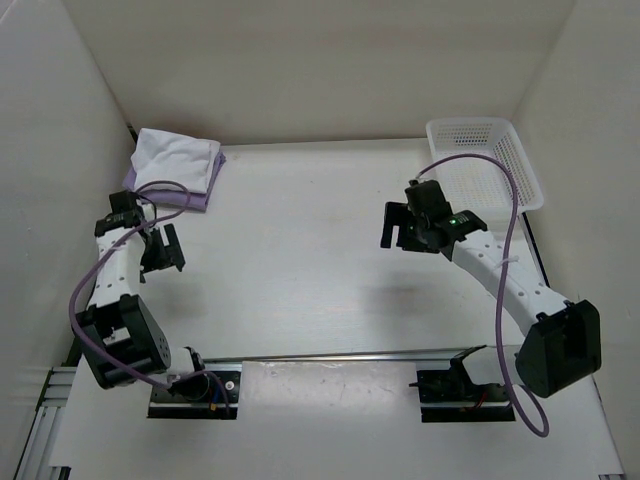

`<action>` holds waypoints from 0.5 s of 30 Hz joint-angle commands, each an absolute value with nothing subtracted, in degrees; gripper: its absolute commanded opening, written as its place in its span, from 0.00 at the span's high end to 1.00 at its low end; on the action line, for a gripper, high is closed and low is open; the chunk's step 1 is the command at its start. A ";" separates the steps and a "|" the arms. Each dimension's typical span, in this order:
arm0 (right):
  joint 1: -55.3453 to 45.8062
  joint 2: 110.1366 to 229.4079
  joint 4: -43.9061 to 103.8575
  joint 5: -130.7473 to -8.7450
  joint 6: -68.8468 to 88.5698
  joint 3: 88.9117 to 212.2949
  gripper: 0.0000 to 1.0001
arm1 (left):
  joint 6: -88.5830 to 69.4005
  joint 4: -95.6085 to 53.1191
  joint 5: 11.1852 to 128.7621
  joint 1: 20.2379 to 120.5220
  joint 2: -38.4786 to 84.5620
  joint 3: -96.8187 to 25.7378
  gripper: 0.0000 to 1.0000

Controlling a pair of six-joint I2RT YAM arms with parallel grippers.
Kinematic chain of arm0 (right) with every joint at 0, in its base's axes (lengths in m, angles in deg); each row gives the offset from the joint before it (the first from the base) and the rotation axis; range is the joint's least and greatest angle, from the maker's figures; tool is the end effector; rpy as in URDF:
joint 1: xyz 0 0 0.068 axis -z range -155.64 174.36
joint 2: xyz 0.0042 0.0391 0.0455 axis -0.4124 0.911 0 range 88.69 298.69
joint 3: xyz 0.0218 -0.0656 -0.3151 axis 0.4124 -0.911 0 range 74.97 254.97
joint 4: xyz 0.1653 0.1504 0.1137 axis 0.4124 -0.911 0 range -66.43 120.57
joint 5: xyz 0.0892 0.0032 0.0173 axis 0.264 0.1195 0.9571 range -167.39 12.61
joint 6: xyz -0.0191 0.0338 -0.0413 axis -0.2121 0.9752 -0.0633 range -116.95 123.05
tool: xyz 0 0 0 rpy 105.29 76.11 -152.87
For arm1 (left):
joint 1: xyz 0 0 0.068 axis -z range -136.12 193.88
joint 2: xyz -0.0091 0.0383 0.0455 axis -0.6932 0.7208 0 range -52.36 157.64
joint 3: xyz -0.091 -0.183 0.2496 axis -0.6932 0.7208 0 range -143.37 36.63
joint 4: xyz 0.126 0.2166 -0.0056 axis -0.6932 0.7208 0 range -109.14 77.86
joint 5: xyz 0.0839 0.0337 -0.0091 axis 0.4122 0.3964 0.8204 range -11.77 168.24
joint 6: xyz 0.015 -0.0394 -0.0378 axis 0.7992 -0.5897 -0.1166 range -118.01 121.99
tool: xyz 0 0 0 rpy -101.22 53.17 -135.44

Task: Fold and stack the t-shirts
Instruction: Put the neatly folded tshirt into the corner of the board with the left arm

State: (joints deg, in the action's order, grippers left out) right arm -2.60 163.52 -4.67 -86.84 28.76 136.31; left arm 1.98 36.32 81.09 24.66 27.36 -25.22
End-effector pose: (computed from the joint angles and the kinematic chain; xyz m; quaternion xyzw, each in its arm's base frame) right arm 0.2285 0.1090 0.3366 0.0190 0.9329 0.0867 0.3490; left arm 0.2231 0.0799 0.3002 -0.1688 0.9746 0.0485 0.1387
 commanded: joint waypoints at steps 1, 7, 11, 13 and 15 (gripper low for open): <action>-2.27 164.72 -4.41 -87.14 29.33 137.63 0.09 | 1.99 33.86 82.01 23.67 23.76 -22.97 0.00; -2.27 165.95 -4.41 -86.53 29.85 138.34 0.09 | 1.99 33.86 81.49 21.73 23.75 -22.43 0.00; -2.27 165.42 -4.41 -86.53 29.85 137.29 0.09 | 1.99 33.86 82.10 21.20 23.22 -22.43 0.00; -2.27 165.42 -4.41 -87.05 29.85 136.67 0.09 | 1.99 33.86 82.10 21.20 23.22 -21.91 0.00; -2.27 165.42 -3.89 -87.06 30.38 136.67 0.09 | 1.99 33.86 82.10 21.20 23.22 -21.38 0.00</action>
State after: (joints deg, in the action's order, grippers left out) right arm -2.60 166.01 -4.70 -86.42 29.81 136.33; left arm 2.00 34.57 81.85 21.49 25.02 -22.20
